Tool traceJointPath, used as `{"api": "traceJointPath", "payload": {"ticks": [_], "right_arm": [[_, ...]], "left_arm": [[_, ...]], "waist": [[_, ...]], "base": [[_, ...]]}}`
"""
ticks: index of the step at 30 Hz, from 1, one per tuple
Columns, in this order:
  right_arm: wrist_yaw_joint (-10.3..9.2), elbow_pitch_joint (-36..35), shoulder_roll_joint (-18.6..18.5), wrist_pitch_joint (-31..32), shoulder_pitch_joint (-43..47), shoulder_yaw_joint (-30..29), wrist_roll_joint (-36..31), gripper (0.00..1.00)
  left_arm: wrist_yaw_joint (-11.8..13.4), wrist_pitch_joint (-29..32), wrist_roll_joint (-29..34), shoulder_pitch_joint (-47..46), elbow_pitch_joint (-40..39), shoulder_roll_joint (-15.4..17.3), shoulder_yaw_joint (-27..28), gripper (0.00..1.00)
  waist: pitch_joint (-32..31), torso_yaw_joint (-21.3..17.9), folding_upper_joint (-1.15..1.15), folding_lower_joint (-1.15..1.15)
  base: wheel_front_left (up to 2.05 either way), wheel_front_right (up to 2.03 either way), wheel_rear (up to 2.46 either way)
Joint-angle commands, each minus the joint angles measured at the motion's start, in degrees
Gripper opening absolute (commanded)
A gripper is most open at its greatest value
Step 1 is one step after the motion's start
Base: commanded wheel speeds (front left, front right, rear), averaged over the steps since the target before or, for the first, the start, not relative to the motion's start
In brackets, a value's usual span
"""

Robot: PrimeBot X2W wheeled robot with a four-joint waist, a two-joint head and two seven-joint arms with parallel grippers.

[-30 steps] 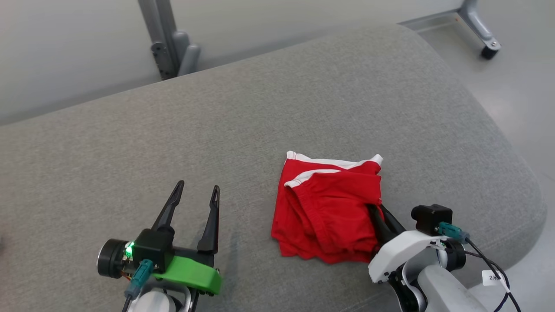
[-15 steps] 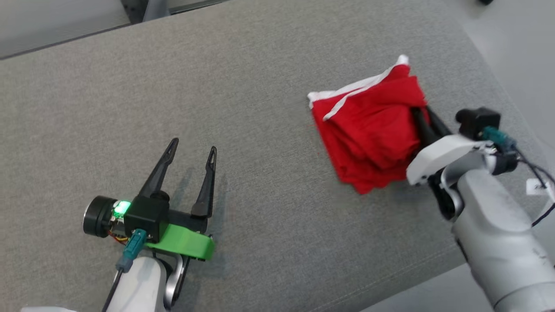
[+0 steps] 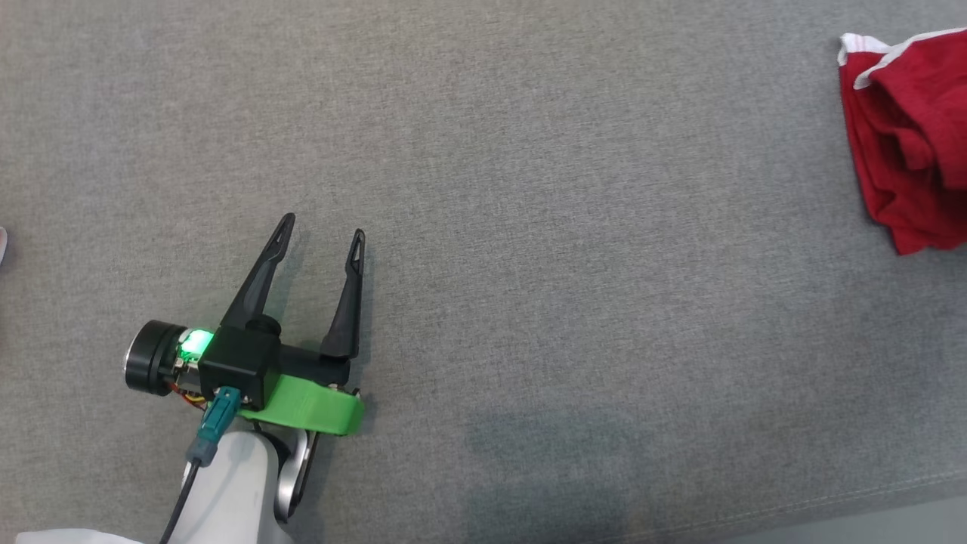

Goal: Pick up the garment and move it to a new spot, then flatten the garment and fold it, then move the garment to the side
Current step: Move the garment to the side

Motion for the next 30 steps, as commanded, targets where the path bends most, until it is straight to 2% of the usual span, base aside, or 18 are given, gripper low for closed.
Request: {"api": "traceJointPath", "payload": {"ticks": [1, 5, 8, 13, 17, 22, 30], "right_arm": [[-0.08, 0.1, -0.8, -0.2, -0.6, -2.9, -2.5, 1.0], [-0.07, -2.6, 1.4, -0.2, 0.5, -9.5, -7.6, 1.0], [-0.07, -7.4, 4.4, -0.2, 1.6, -11.6, -8.6, 1.0], [-0.08, -19.3, 10.9, -0.2, 5.6, -6.8, -4.9, 1.0], [-0.07, -27.9, 14.2, -0.2, 10.7, -0.8, -0.4, 1.0], [-0.08, -35.5, 16.2, -0.2, 18.2, 7.7, 4.8, 1.0], [-0.08, -41.6, 18.8, -0.2, 29.0, 13.4, 8.8, 1.0]], "left_arm": [[0.2, -0.2, 0.4, -1.1, -0.4, 0.0, 0.5, 1.0], [0.3, -0.2, 0.5, -0.7, 0.0, 0.1, 1.0, 1.0], [0.4, -0.2, 0.1, -0.3, 0.4, -0.1, 1.2, 1.0], [0.6, -0.2, -0.8, 1.4, 1.4, -0.3, 2.1, 1.0], [1.1, -0.2, -1.5, 2.9, 2.0, -0.5, 2.9, 1.0], [2.3, -0.2, -2.6, 5.1, 3.7, -0.7, 4.9, 1.0], [3.2, -0.2, -3.5, 8.4, 5.6, -0.9, 7.7, 1.0]], "waist": [[3.4, 3.4, 0.57, -0.02], [2.3, 2.7, 0.57, -0.02], [0.8, 2.2, 0.57, -0.02], [-3.1, 1.2, 0.57, -0.02], [-6.7, 1.1, 0.57, -0.02], [-11.2, 1.8, 0.57, -0.02], [-17.0, 4.1, 0.57, -0.02]], "base": [[0.0, 0.0, 0.0], [0.0, 0.0, 0.0], [0.0, 0.0, 0.0], [0.0, 0.0, 0.0], [0.0, 0.0, 0.0], [0.0, 0.0, 0.0], [0.0, 0.0, 0.0]]}}
